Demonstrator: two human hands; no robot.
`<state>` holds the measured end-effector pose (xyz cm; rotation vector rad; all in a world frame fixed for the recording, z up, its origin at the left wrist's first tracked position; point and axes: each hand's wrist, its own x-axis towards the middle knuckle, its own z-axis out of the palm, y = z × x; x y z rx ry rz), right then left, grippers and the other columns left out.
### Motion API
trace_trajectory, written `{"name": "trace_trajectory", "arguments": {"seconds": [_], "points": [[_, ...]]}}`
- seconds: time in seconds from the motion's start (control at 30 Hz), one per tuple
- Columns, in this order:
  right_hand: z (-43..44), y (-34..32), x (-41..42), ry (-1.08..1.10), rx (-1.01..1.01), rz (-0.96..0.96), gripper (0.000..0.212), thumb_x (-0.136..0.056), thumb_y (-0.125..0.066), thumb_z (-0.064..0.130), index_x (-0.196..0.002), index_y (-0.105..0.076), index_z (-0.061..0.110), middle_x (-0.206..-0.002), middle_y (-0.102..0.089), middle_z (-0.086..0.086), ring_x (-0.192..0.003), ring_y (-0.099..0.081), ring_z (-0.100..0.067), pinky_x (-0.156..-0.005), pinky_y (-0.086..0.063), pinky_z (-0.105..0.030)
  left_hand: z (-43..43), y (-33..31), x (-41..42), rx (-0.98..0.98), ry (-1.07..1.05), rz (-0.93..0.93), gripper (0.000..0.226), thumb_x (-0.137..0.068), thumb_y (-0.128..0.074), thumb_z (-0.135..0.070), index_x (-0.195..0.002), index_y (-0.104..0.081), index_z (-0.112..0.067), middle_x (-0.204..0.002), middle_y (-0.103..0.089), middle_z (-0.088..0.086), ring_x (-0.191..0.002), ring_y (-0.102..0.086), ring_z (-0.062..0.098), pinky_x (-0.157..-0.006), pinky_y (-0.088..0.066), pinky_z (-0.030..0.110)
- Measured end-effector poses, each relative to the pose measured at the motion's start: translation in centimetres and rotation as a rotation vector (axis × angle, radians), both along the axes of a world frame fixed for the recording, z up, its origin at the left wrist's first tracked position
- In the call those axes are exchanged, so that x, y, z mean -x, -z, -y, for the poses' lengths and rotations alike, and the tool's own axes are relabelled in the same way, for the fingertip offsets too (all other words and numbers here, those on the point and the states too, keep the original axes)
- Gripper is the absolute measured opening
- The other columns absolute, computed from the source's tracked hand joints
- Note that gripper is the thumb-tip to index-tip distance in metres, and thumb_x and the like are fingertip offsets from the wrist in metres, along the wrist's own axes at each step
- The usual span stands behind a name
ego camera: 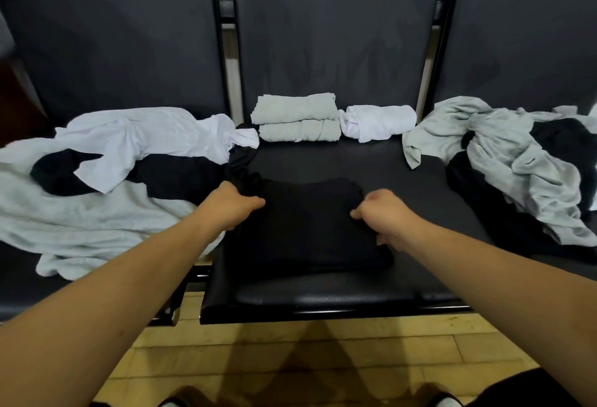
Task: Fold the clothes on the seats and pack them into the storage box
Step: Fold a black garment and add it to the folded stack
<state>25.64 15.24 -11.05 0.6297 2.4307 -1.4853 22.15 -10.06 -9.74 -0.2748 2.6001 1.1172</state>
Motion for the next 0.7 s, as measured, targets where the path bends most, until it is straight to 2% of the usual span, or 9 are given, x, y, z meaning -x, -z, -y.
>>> {"name": "trace_trajectory", "arguments": {"seconds": [0.07,0.13,0.2,0.27,0.33,0.43,0.5,0.6,0.7], "points": [[-0.2,0.6,-0.2,-0.067,-0.136,0.068,0.011,-0.092,-0.059,0.006,-0.082,-0.057,0.006,-0.085,-0.063,-0.014,-0.074,-0.064,-0.03,-0.051,-0.05,-0.03,-0.4,0.3,-0.1,-0.015,0.008,0.068,0.032,-0.09,-0.069,-0.037,-0.088,-0.056,-0.008,-0.082,-0.058,0.005,-0.074,-0.059,0.016,-0.058,-0.05,0.027],[0.0,0.9,-0.1,-0.12,-0.281,0.016,0.006,-0.09,-0.057,0.01,-0.089,-0.052,0.007,-0.089,-0.057,-0.01,-0.078,-0.061,-0.029,-0.056,-0.049,-0.032,-0.9,0.3,0.1,-0.022,0.009,0.101,0.036,-0.089,-0.07,-0.04,-0.1,-0.059,-0.007,-0.088,-0.058,0.004,-0.079,-0.059,0.017,-0.057,-0.05,0.027],[0.7,0.7,-0.5,-0.161,-0.5,-0.19,0.023,-0.089,-0.058,0.016,-0.108,-0.049,0.007,-0.106,-0.049,-0.009,-0.092,-0.055,-0.031,-0.075,-0.048,-0.037,-1.3,0.0,0.0,-0.032,-0.006,0.116,0.036,-0.089,-0.072,-0.037,-0.104,-0.057,-0.008,-0.089,-0.056,0.002,-0.077,-0.056,0.015,-0.056,-0.048,0.027],[2.0,0.6,-0.9,-0.235,-0.585,-0.491,0.027,-0.09,-0.059,0.019,-0.114,-0.052,0.009,-0.114,-0.049,-0.009,-0.099,-0.054,-0.028,-0.088,-0.047,-0.039,-1.4,0.1,0.0,-0.07,-0.024,0.131,0.031,-0.089,-0.073,-0.029,-0.104,-0.058,-0.007,-0.091,-0.058,0.003,-0.078,-0.057,0.016,-0.06,-0.05,0.029],[3.6,0.5,-1.2,-0.284,-0.4,-0.492,0.02,-0.097,-0.057,0.028,-0.11,-0.058,0.013,-0.11,-0.059,-0.004,-0.096,-0.059,-0.021,-0.09,-0.049,-0.036,-1.5,0.1,-0.1,-0.202,-0.056,0.16,0.025,-0.089,-0.072,-0.019,-0.106,-0.062,-0.005,-0.099,-0.067,0.01,-0.087,-0.065,0.023,-0.075,-0.057,0.037],[5.0,0.3,-0.9,-0.223,-0.052,-0.199,0.042,-0.102,-0.045,0.048,-0.105,-0.066,0.012,-0.108,-0.071,-0.003,-0.1,-0.066,-0.016,-0.097,-0.052,-0.037,-1.6,-1.0,-0.4,-0.38,-0.109,0.09,0.025,-0.085,-0.069,-0.01,-0.11,-0.066,-0.007,-0.107,-0.072,0.013,-0.095,-0.069,0.028,-0.091,-0.057,0.042],[5.2,0.4,-0.3,-0.116,0.275,-0.113,0.052,-0.104,-0.039,0.053,-0.109,-0.065,0.008,-0.112,-0.071,-0.007,-0.105,-0.067,-0.018,-0.101,-0.052,-0.038,-2.0,-2.0,-0.5,-0.445,-0.106,-0.01,0.026,-0.083,-0.069,-0.01,-0.108,-0.065,-0.013,-0.107,-0.071,0.011,-0.095,-0.07,0.026,-0.091,-0.057,0.042],[4.8,0.5,0.1,-0.001,0.785,0.046,0.068,-0.102,-0.03,0.062,-0.118,-0.059,0.002,-0.112,-0.069,-0.018,-0.105,-0.067,-0.027,-0.095,-0.054,-0.038,-3.7,-3.6,-1.5,-0.567,0.02,-0.078,0.019,-0.089,-0.068,-0.015,-0.103,-0.059,-0.023,-0.102,-0.068,0.005,-0.092,-0.067,0.019,-0.082,-0.055,0.032],[3.6,1.3,0.3,0.037,0.942,0.163,0.087,-0.093,-0.033,0.076,-0.132,-0.062,0.004,-0.13,-0.065,-0.021,-0.114,-0.065,-0.031,-0.105,-0.049,-0.047,-4.8,-3.8,-2.2,-0.619,0.107,-0.029,0.028,-0.096,-0.062,-0.026,-0.119,-0.054,-0.013,-0.096,-0.064,0.009,-0.078,-0.064,0.02,-0.068,-0.051,0.029]]}}
